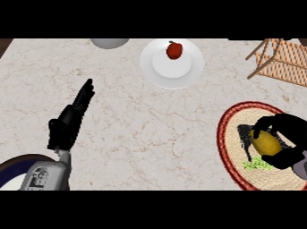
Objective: Pick the lemon from the placemat and place it in the tiered shelf
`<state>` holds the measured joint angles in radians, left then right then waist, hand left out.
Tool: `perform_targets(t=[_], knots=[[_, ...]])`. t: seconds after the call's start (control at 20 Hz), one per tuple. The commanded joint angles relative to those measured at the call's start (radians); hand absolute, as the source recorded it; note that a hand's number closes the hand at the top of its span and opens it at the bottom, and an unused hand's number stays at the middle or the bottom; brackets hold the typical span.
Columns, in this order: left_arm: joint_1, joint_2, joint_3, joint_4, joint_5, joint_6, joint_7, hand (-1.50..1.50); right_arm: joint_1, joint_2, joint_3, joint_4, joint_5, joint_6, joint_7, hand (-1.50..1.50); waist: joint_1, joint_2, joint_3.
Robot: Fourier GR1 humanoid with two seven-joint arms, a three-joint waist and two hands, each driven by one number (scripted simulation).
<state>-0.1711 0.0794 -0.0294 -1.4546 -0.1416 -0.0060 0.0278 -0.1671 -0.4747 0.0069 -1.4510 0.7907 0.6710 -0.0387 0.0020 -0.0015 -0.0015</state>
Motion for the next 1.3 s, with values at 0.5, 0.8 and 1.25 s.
perform_targets(t=[0.5, 0.8, 1.25], knots=[[0.008, -0.007, 0.003, 0.038, -0.026, 0.001, -0.022, 0.00, 0.020, 0.235, -0.098, -0.092, 0.015, -0.151, 0.191, 1.50, -0.010, -0.001, 0.001], [0.014, 0.001, 0.006, 0.022, -0.011, -0.017, -0.022, 0.00, -0.040, 0.466, -0.139, -0.212, 0.016, -0.356, 0.486, 1.50, -0.006, -0.002, 0.001], [-0.011, -0.023, -0.006, 0.026, -0.030, 0.008, 0.000, 0.00, -0.087, 0.474, -0.151, -0.621, -0.143, -0.454, 0.706, 1.50, -0.016, -0.004, 0.001]])
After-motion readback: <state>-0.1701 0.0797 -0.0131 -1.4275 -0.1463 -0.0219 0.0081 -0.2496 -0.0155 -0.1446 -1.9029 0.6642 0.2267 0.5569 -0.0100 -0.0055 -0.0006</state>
